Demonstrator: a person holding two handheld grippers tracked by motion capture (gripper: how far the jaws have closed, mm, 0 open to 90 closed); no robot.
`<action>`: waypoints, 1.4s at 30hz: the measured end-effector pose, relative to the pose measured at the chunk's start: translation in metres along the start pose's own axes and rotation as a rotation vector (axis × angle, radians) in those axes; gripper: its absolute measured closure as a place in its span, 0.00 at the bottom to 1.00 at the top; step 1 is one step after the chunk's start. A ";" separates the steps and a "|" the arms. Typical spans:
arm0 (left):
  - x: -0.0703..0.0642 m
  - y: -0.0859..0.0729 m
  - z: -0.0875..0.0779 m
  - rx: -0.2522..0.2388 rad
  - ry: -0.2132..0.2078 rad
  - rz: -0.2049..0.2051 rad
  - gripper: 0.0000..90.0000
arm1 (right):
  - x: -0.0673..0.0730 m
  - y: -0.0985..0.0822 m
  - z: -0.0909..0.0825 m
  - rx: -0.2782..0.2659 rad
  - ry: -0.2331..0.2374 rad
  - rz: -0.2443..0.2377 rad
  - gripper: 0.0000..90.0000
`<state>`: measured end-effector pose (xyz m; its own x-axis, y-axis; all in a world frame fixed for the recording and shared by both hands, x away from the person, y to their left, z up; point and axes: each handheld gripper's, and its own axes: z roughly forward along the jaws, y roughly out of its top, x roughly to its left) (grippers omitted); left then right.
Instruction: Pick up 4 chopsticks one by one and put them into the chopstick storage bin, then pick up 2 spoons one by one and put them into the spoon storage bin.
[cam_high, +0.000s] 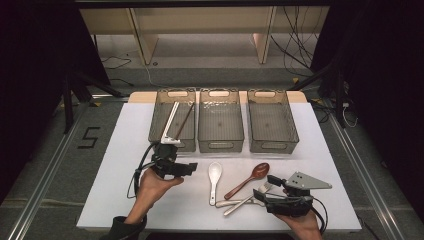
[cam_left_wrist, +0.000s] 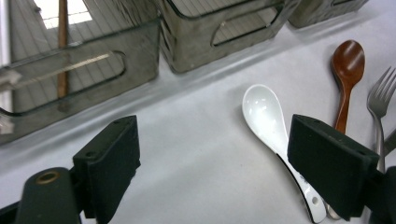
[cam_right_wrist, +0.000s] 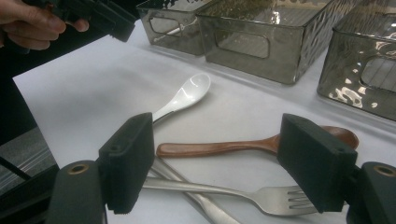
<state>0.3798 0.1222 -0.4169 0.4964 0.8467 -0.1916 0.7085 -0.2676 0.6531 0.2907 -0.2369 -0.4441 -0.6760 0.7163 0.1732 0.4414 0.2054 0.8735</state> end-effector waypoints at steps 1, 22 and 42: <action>-0.002 -0.001 0.001 0.006 -0.002 -0.001 0.18 | 0.001 0.000 0.000 0.002 0.002 0.003 0.31; -0.032 -0.013 0.030 0.085 -0.020 0.032 0.17 | -0.001 -0.001 0.000 0.001 -0.006 0.003 0.31; -0.058 -0.019 0.051 0.148 -0.042 0.051 0.18 | -0.001 -0.001 -0.003 0.000 -0.012 0.003 0.31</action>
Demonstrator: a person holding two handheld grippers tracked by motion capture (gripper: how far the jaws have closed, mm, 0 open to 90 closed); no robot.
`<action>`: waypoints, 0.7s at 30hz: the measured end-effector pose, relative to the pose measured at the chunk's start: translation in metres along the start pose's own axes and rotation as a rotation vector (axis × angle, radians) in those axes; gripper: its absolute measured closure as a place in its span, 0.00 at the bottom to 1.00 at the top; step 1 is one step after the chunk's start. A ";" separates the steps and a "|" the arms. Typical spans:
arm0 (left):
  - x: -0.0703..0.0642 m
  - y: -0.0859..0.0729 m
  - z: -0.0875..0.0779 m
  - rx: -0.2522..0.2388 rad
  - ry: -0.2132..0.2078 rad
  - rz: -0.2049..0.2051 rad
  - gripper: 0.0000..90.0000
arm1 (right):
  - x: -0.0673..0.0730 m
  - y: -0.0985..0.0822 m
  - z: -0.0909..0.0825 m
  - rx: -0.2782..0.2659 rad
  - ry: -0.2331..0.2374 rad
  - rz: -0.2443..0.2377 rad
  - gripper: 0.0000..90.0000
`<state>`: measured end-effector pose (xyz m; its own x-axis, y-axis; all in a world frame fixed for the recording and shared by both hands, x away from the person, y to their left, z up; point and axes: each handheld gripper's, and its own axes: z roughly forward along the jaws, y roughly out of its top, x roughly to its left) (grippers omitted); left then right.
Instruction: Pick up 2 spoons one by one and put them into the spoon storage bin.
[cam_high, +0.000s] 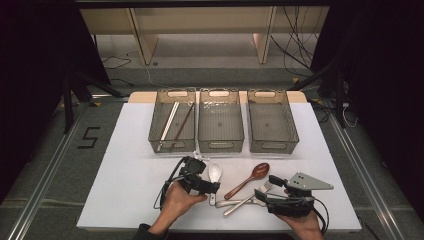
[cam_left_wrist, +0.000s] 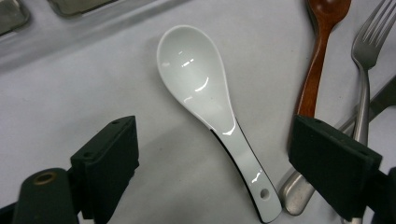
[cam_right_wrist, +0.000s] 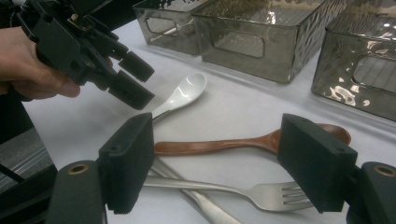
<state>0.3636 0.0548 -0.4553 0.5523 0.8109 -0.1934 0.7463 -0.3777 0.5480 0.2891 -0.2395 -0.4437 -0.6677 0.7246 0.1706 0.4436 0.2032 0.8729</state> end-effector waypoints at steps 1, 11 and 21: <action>-0.001 0.000 0.001 0.004 0.001 0.002 0.18 | 0.000 0.000 0.000 -0.002 0.000 0.000 0.31; -0.010 -0.005 0.009 0.041 0.021 0.046 0.23 | 0.001 0.000 0.001 0.001 0.000 -0.008 0.31; -0.015 -0.008 0.018 0.090 0.020 0.084 0.35 | 0.001 0.001 0.002 0.003 0.001 -0.005 0.31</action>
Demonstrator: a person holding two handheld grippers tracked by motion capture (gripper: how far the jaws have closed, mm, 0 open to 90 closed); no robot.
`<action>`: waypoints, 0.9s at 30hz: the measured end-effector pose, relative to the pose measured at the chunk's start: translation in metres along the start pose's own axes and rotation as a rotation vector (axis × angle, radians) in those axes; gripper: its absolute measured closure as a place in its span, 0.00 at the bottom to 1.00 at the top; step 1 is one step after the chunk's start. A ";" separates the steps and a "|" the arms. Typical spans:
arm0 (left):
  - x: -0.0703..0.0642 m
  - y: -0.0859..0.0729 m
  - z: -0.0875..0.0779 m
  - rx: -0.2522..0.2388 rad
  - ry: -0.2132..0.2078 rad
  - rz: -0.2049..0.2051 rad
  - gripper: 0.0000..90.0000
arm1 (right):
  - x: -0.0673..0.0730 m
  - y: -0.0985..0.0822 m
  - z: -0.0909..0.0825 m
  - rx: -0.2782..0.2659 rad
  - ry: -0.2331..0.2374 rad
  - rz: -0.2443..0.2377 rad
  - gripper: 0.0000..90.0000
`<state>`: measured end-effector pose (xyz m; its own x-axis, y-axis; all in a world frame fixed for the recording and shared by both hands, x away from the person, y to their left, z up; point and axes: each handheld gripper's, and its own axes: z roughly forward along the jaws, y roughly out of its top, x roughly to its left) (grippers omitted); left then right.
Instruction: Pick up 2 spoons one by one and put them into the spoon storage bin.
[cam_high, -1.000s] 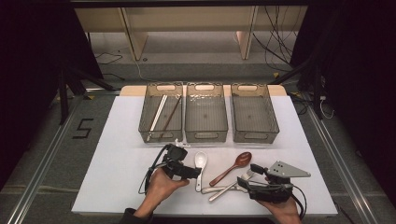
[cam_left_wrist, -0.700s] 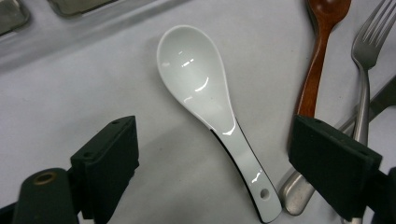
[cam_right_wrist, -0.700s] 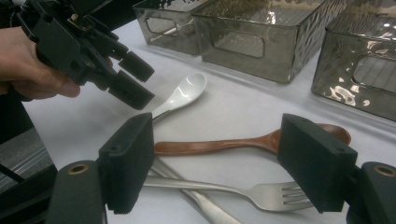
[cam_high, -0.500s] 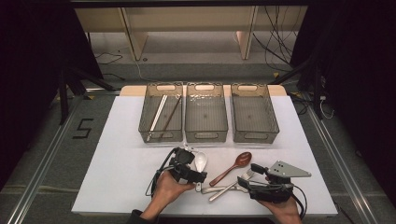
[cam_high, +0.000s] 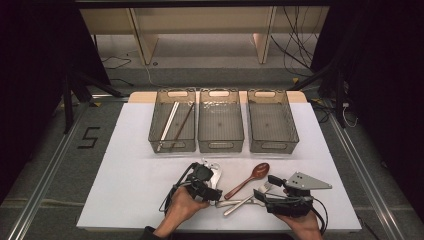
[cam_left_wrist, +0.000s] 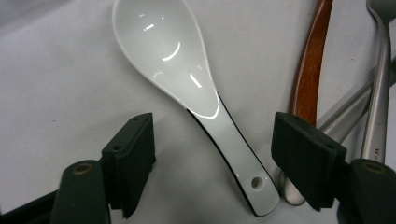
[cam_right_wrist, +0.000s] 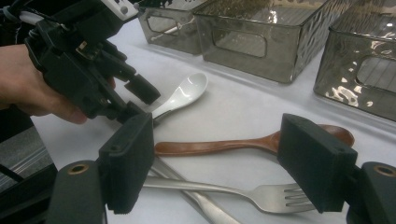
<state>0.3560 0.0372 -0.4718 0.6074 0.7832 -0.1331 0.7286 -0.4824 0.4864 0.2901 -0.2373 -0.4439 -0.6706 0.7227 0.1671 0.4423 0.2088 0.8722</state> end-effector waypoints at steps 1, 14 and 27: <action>-0.001 0.000 0.000 0.001 0.006 0.008 0.36 | 0.000 0.000 0.000 -0.001 0.000 0.000 0.31; -0.001 -0.003 0.000 -0.012 0.056 0.070 0.58 | 0.001 0.001 0.001 0.000 0.001 -0.009 0.31; 0.017 -0.003 -0.003 -0.020 0.012 0.046 0.85 | 0.001 0.001 0.001 0.001 -0.001 -0.010 0.31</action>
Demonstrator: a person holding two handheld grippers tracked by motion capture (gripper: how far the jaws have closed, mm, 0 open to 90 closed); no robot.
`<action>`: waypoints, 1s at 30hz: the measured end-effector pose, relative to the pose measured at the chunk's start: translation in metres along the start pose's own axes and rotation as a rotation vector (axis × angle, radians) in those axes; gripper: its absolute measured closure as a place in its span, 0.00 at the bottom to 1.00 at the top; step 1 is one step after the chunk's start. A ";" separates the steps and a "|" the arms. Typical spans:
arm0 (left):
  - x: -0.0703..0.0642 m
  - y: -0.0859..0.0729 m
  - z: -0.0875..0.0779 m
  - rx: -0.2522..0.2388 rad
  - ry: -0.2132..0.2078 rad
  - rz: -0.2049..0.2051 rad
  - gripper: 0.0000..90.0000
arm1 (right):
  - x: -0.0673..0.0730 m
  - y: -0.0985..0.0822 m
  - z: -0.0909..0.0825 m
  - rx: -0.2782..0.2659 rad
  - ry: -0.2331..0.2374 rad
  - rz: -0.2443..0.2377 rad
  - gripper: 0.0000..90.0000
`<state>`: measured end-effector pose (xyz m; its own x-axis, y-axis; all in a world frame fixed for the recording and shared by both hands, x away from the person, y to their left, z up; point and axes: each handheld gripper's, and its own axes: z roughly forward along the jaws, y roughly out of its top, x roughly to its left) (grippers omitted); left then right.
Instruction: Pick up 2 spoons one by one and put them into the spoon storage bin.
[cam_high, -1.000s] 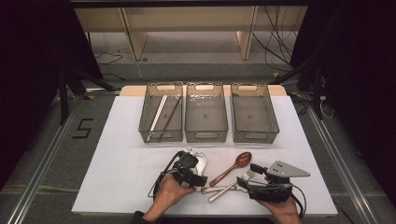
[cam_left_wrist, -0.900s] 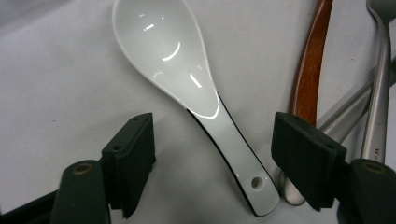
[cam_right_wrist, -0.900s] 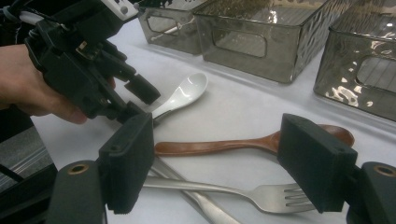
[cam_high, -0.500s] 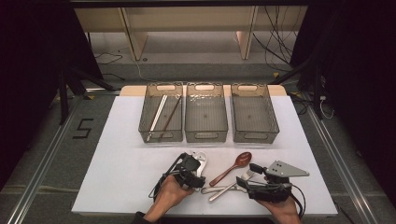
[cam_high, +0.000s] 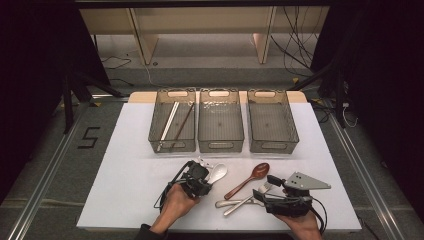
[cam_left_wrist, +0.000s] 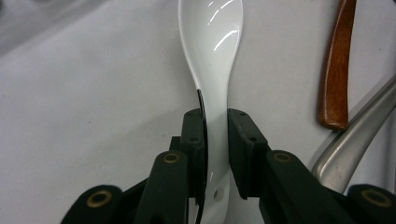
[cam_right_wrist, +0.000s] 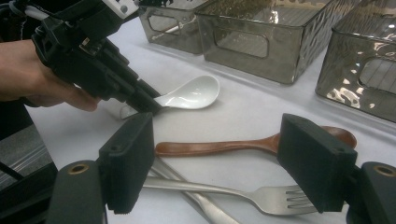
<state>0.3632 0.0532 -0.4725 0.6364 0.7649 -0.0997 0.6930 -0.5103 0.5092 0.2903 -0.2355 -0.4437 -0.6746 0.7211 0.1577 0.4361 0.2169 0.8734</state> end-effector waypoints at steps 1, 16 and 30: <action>0.001 0.000 0.000 0.003 -0.006 0.005 0.86 | 0.000 0.000 0.000 0.000 0.000 0.000 0.31; 0.007 0.001 -0.002 -0.013 -0.103 -0.021 0.95 | 0.000 0.000 -0.001 -0.003 -0.003 0.001 0.31; 0.021 0.007 -0.020 -0.117 -0.136 -0.054 0.95 | -0.001 0.000 -0.002 -0.002 -0.003 0.007 0.31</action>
<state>0.3746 0.0735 -0.4538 0.6444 0.7260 -0.2403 0.6887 -0.4144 0.5950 0.2897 -0.2374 -0.4430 -0.6699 0.7245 0.1622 0.4395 0.2108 0.8732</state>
